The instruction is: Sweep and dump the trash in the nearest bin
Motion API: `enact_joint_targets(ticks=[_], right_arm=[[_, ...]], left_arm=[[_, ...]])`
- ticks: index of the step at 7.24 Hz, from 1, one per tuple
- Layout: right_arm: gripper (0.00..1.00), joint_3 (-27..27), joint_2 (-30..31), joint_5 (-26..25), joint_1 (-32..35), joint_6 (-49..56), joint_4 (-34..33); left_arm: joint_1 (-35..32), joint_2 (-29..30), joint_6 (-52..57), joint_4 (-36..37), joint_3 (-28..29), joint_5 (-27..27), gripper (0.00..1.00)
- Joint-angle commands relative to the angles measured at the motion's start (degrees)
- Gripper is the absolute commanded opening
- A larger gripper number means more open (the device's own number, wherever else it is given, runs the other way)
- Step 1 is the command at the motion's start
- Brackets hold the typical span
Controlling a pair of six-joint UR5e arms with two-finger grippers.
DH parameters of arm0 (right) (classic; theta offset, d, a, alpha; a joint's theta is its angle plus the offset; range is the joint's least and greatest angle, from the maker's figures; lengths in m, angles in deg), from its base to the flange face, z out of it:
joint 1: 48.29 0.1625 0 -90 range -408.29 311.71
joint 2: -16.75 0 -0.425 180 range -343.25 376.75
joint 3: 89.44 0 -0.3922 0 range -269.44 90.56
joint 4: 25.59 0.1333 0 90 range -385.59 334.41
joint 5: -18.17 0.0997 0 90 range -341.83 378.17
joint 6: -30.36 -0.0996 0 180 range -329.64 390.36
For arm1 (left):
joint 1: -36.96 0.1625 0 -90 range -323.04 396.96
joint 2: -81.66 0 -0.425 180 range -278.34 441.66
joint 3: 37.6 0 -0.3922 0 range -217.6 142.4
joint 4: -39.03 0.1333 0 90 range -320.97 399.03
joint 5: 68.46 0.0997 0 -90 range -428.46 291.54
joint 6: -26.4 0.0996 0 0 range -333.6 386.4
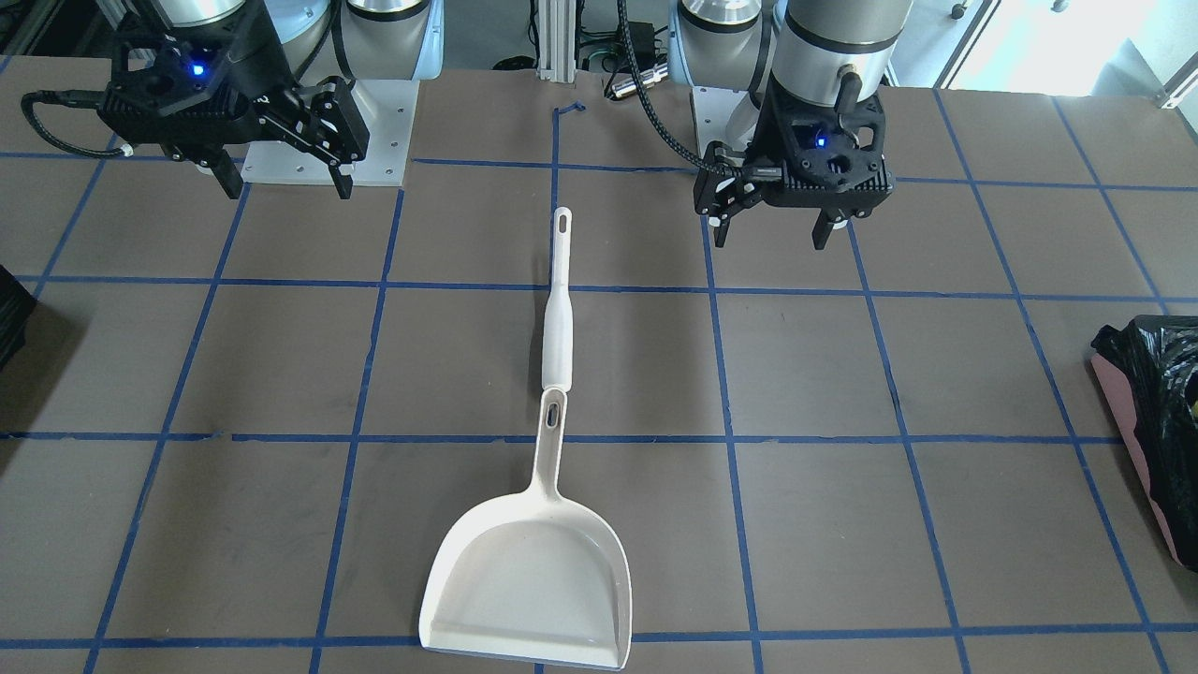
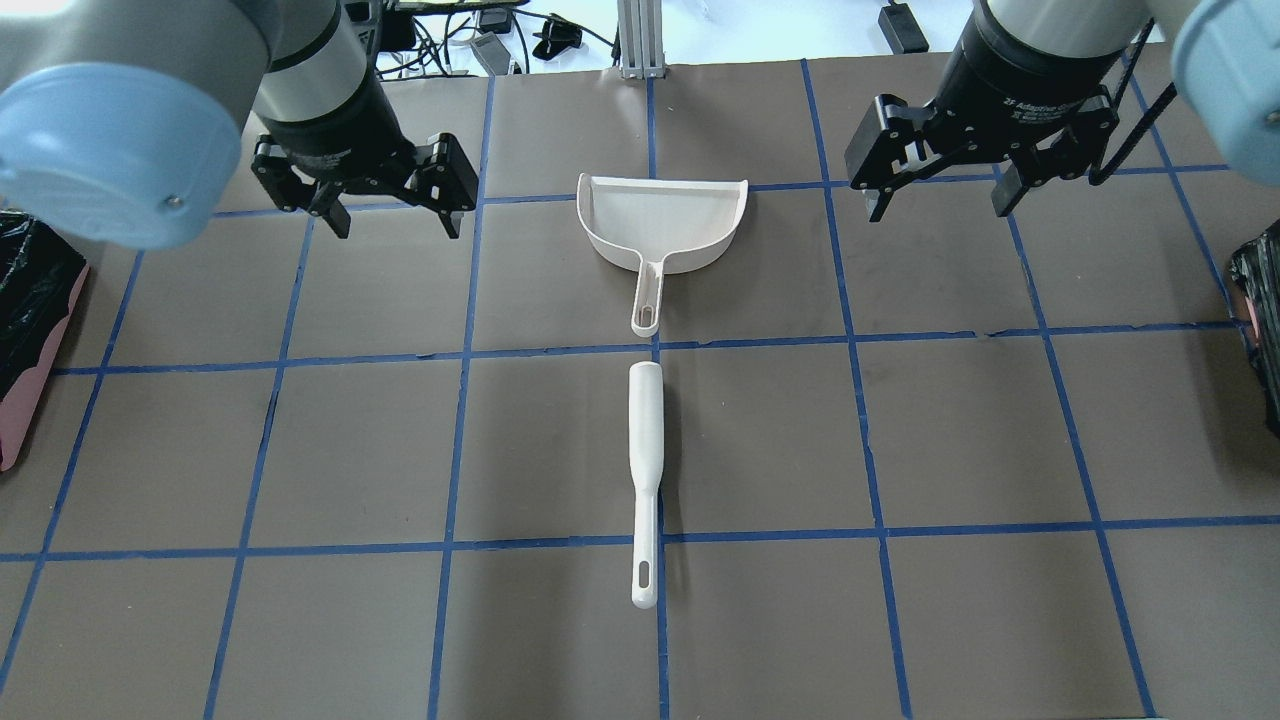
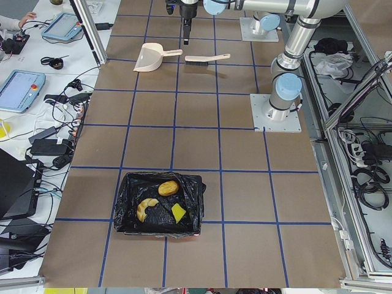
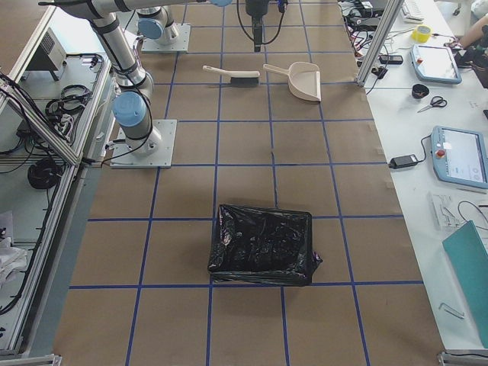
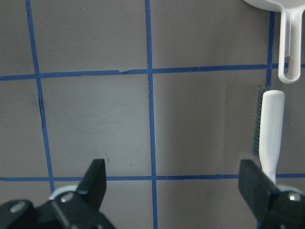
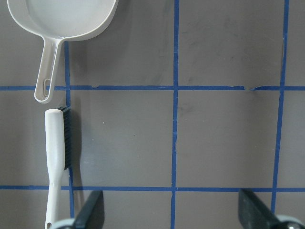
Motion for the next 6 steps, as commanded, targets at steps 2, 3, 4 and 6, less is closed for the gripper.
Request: enact_joint_targets(ticks=[2,3,4,6], right_arm=[[1.00,0.0,-0.2,-0.1,0.0,-0.1,-0.3],[1.00,-0.1,-0.2,-0.1,0.0,0.0,-0.3],[1.00,-0.2,-0.2,-0.1,0.0,0.0,-0.3],[1.00,-0.2,-0.2,-0.1,0.0,0.0,-0.3]], left_arm=[[7.7,-2.4,7.7,-2.4,-0.4,-4.8,1.00],[7.3,-1.4,7.7,-2.1,0.1,-5.0,1.00],[7.3,-1.0,7.8,-1.8,0.2,-5.3,1.00],[7.2,-1.2,7.8,-1.6,-0.2,-5.1,1.00]])
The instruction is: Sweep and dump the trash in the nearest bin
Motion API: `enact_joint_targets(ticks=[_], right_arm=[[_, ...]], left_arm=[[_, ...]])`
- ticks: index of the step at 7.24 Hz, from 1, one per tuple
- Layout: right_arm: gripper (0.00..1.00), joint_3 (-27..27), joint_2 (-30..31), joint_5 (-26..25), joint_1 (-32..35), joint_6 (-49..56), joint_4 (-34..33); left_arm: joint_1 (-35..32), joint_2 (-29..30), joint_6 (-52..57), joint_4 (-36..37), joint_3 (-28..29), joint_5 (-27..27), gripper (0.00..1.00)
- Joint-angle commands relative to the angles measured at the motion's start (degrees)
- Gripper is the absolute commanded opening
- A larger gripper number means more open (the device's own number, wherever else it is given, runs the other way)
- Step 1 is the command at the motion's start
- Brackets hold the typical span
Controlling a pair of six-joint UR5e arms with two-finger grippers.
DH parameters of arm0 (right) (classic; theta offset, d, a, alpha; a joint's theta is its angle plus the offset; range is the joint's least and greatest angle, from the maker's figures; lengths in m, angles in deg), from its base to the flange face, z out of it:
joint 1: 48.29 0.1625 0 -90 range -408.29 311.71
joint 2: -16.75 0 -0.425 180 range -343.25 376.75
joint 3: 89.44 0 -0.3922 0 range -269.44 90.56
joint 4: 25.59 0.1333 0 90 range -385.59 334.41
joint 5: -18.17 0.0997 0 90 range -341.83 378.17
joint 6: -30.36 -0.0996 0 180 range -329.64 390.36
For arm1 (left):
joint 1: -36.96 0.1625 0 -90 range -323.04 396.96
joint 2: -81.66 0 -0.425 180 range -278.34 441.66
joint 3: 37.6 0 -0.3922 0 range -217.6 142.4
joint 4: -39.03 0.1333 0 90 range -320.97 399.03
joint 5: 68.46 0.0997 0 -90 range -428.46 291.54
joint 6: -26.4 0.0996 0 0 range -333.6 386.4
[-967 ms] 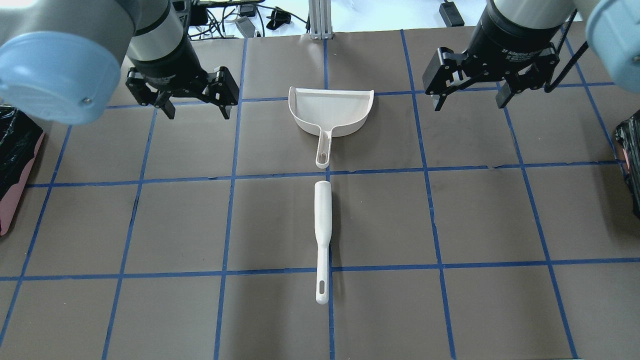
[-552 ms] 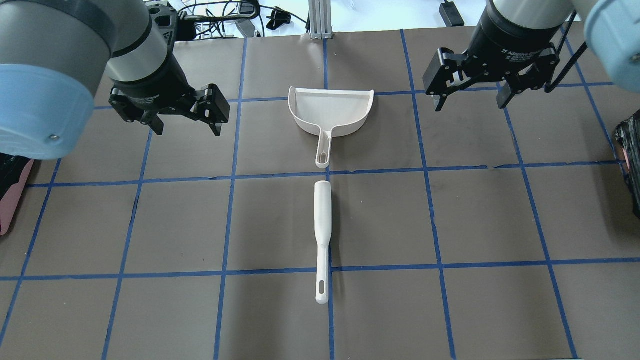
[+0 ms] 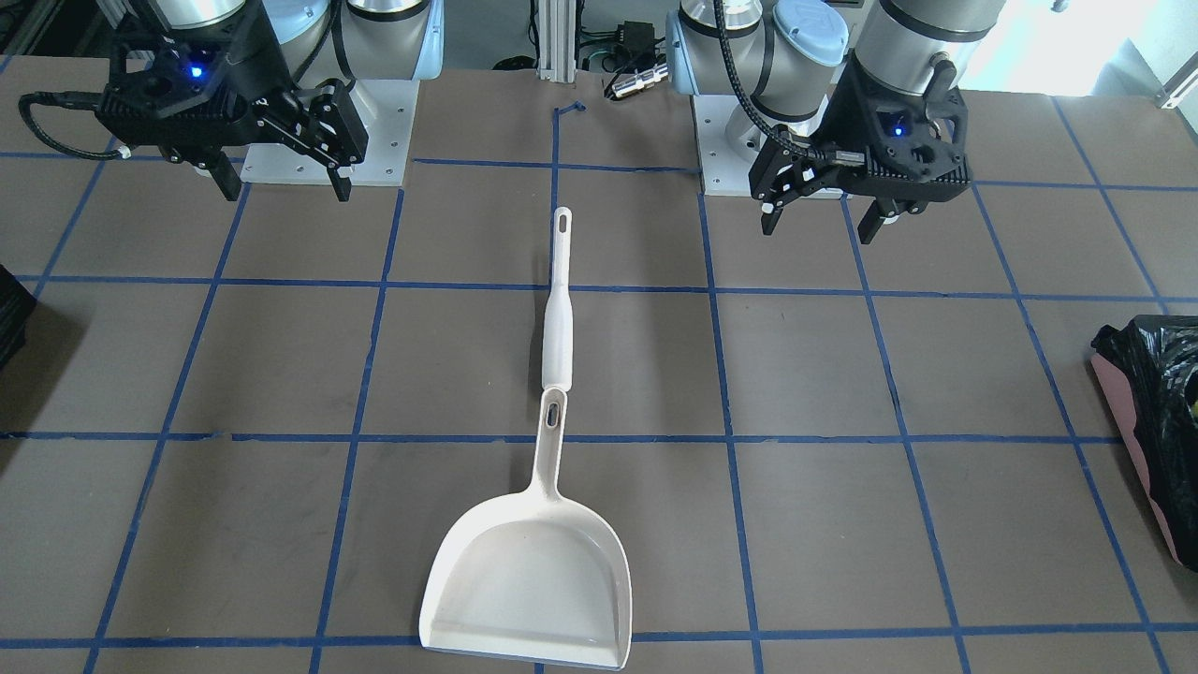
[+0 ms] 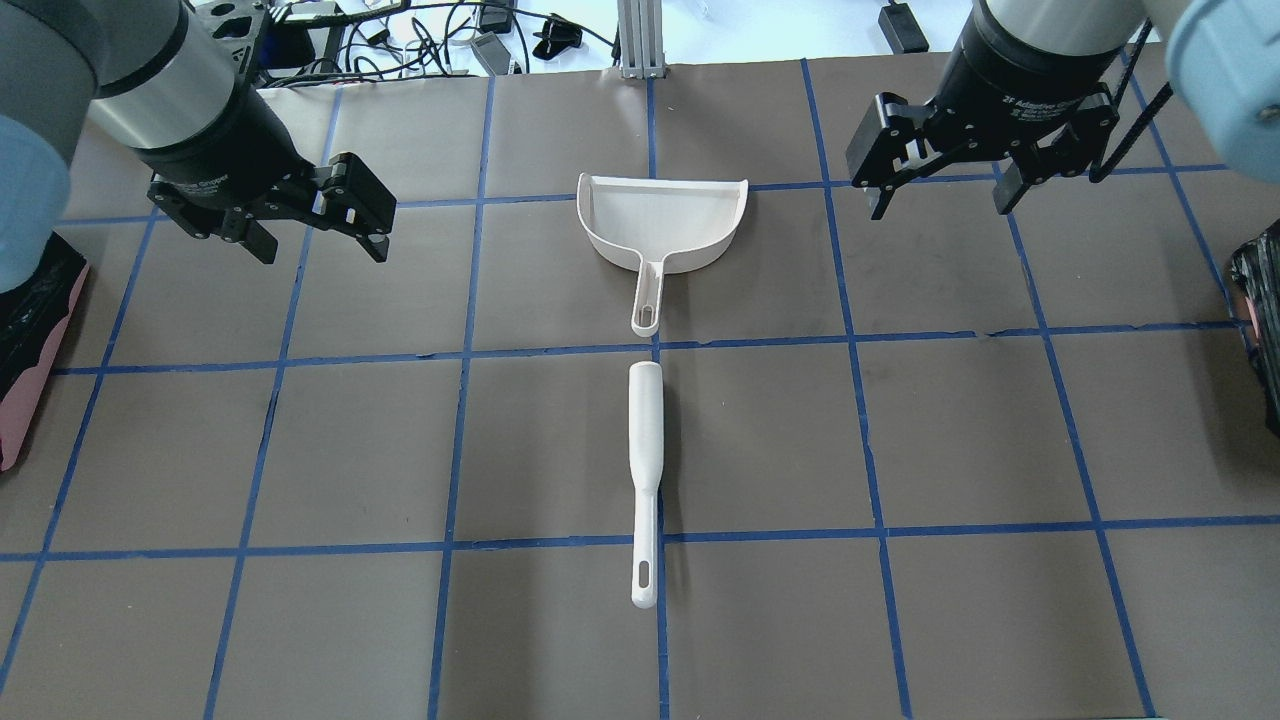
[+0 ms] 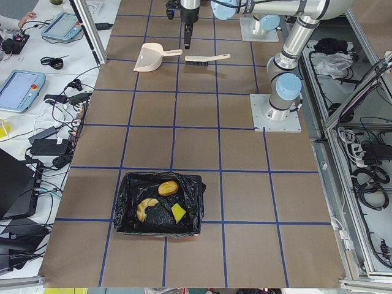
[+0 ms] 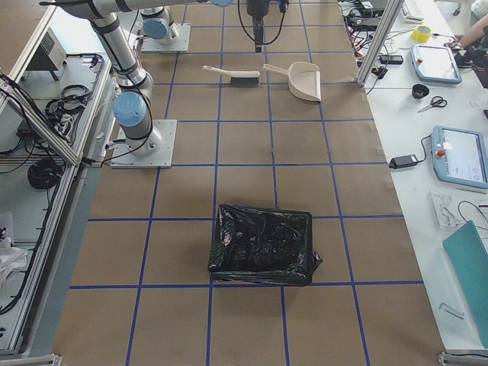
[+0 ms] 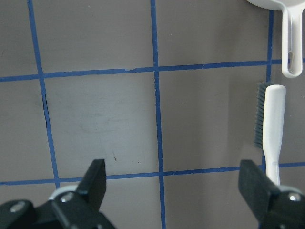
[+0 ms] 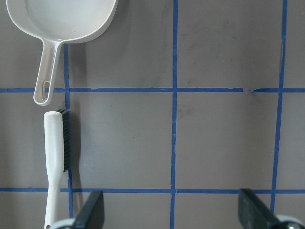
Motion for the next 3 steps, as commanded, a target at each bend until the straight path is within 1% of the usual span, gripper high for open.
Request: enact_joint_targets(ticks=[1,3], right_arm=[[1.00,0.0,0.1,0.0,0.0,0.0,-0.1],[1.00,0.0,0.3,-0.1,0.0,0.0,0.0]], left_arm=[[0.0,0.1,0.1,0.1,-0.4,0.1,1.00],[0.0,-0.3,0.3,-0.3,-0.6,0.0,1.00]])
